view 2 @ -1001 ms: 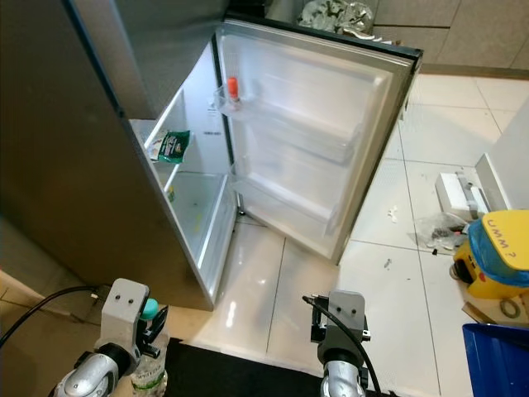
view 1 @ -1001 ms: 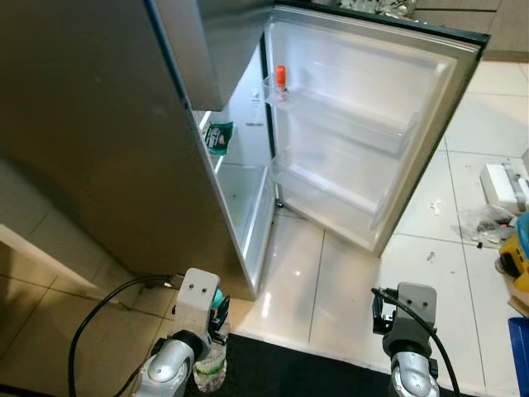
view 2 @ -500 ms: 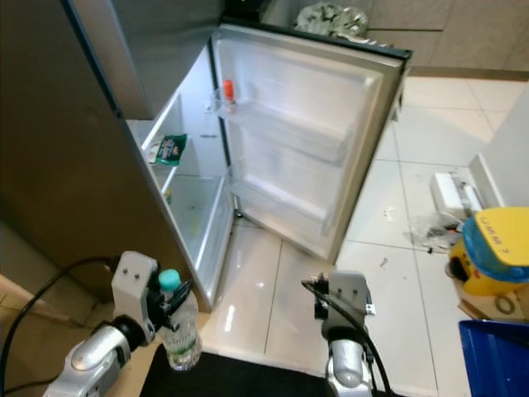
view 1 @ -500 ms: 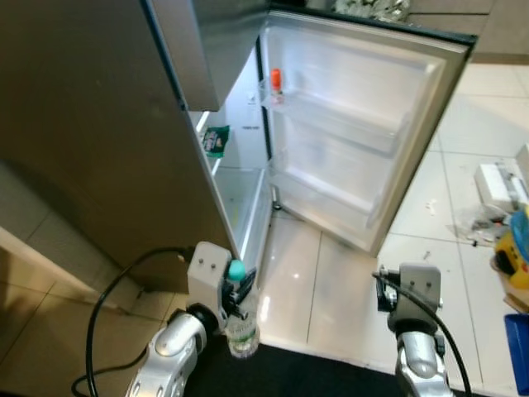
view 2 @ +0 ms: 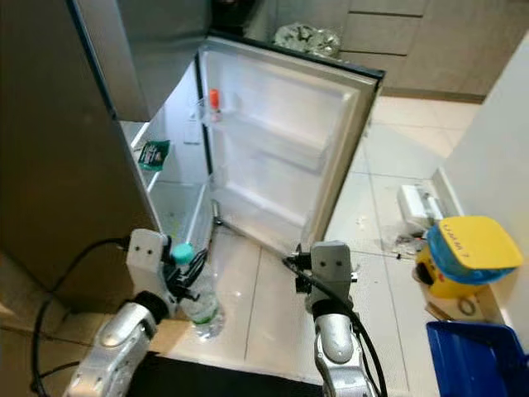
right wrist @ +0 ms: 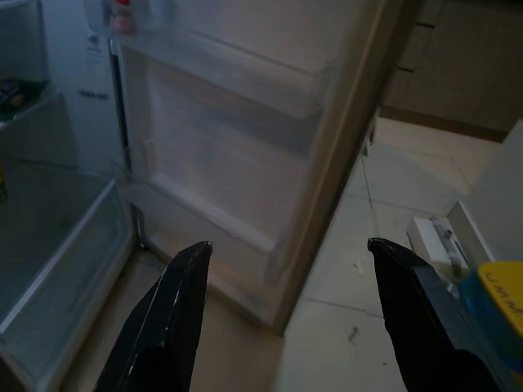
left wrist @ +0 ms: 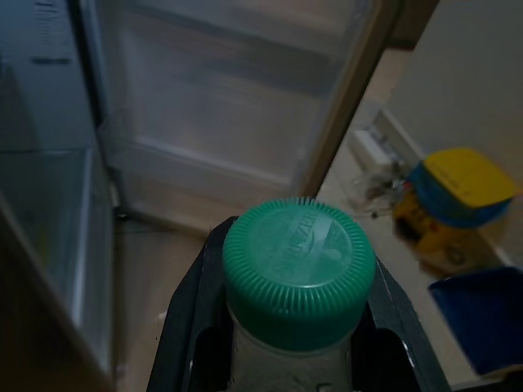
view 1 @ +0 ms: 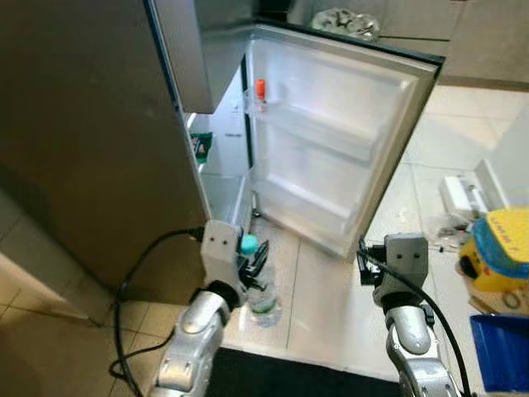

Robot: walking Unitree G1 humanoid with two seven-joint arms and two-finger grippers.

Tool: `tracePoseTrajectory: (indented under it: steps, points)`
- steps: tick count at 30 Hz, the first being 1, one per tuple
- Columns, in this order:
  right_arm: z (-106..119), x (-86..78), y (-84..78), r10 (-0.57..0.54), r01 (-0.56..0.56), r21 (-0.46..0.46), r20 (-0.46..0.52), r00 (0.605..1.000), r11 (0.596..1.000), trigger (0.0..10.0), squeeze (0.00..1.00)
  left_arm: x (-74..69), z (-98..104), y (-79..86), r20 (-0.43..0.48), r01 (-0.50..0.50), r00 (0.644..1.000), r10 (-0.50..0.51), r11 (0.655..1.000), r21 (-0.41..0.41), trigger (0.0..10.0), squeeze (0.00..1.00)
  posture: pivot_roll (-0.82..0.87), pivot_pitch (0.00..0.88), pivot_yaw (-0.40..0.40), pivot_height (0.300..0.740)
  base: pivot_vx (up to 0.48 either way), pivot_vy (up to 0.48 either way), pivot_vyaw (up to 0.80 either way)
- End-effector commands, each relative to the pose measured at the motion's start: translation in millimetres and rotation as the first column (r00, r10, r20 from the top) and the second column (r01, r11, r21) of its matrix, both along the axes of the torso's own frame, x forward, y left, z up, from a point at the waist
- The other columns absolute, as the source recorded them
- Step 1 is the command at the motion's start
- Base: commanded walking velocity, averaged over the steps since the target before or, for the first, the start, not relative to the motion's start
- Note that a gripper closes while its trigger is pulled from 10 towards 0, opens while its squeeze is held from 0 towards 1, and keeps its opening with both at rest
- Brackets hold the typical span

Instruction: Restocking fridge

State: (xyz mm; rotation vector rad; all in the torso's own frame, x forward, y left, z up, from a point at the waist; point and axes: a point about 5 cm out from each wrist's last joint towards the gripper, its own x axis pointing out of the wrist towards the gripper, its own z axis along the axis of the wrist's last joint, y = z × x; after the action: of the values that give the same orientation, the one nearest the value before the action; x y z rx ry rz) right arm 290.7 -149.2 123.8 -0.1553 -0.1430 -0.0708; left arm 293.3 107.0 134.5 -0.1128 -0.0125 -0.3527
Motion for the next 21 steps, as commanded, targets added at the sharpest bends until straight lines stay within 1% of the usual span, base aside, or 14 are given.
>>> tracePoseTrajectory:
  steps: [1,3,5,7,8,9,13,18,21]
  points:
    - [-1,-4.0,-0.7,0.007,-0.007,-0.008,-0.017,1.000,1.000,10.0,0.00,-1.5,2,-1.3,0.016,-0.028,0.999,0.028,0.999,-0.032,10.0,0.00,-0.26,0.184,-0.023,0.740,0.000,0.000,0.00]
    - [-2,-4.8,-0.5,0.009,-0.009,-0.010,-0.020,1.000,1.000,10.0,0.00,-1.6,1,-1.7,0.015,-0.031,0.999,0.032,0.999,-0.034,10.0,0.00,-0.26,0.184,-0.020,0.740,0.000,0.000,0.00]
    - [-2,-5.5,-0.2,0.010,-0.010,-0.009,-0.029,1.000,1.000,10.0,0.00,-1.9,0,-2.3,0.024,-0.032,0.999,0.033,0.999,-0.017,10.0,0.00,-0.26,0.182,-0.013,0.740,0.000,0.000,0.00]
    - [-1,-5.8,2.4,0.016,-0.015,0.014,-0.030,0.999,1.000,10.0,0.00,-3.5,3,-3.1,0.054,-0.020,0.998,0.019,0.999,0.024,10.0,0.00,-0.25,0.180,-0.005,0.740,0.000,0.000,0.00]
    - [-2,-5.5,3.7,0.020,-0.019,0.033,-0.032,0.999,0.999,10.0,0.00,-3.6,5,-4.1,0.065,-0.015,0.998,0.012,0.999,0.035,10.0,0.00,-0.24,0.177,0.004,0.740,0.000,0.000,0.00]
    - [-2,-5.5,3.7,0.020,-0.019,0.033,-0.032,0.999,0.999,10.0,0.00,-3.6,5,-4.1,0.065,-0.015,0.998,0.012,0.999,0.035,10.0,0.00,-0.24,0.177,0.004,0.740,0.000,0.000,0.00]
    - [-9,-4.4,8.7,0.037,-0.027,0.139,-0.073,0.997,0.990,10.0,0.00,-1.5,13,-8.8,0.098,-0.002,0.995,-0.004,0.998,0.063,10.0,0.00,-0.23,0.169,0.019,0.740,0.000,0.000,0.00]
    - [-9,-4.3,11.0,0.054,-0.043,0.146,-0.068,0.996,0.988,10.0,0.00,-1.3,15,-11.2,0.107,0.002,0.994,-0.009,0.998,0.065,10.0,0.00,-0.22,0.166,0.022,0.740,0.000,0.000,0.00]
    - [-8,-4.9,14.0,0.074,-0.063,0.151,-0.063,0.995,0.987,10.0,0.00,-2.8,16,-15.4,0.121,0.016,0.992,-0.025,0.997,0.070,10.0,0.00,-0.23,0.165,0.021,0.740,0.000,0.000,0.00]
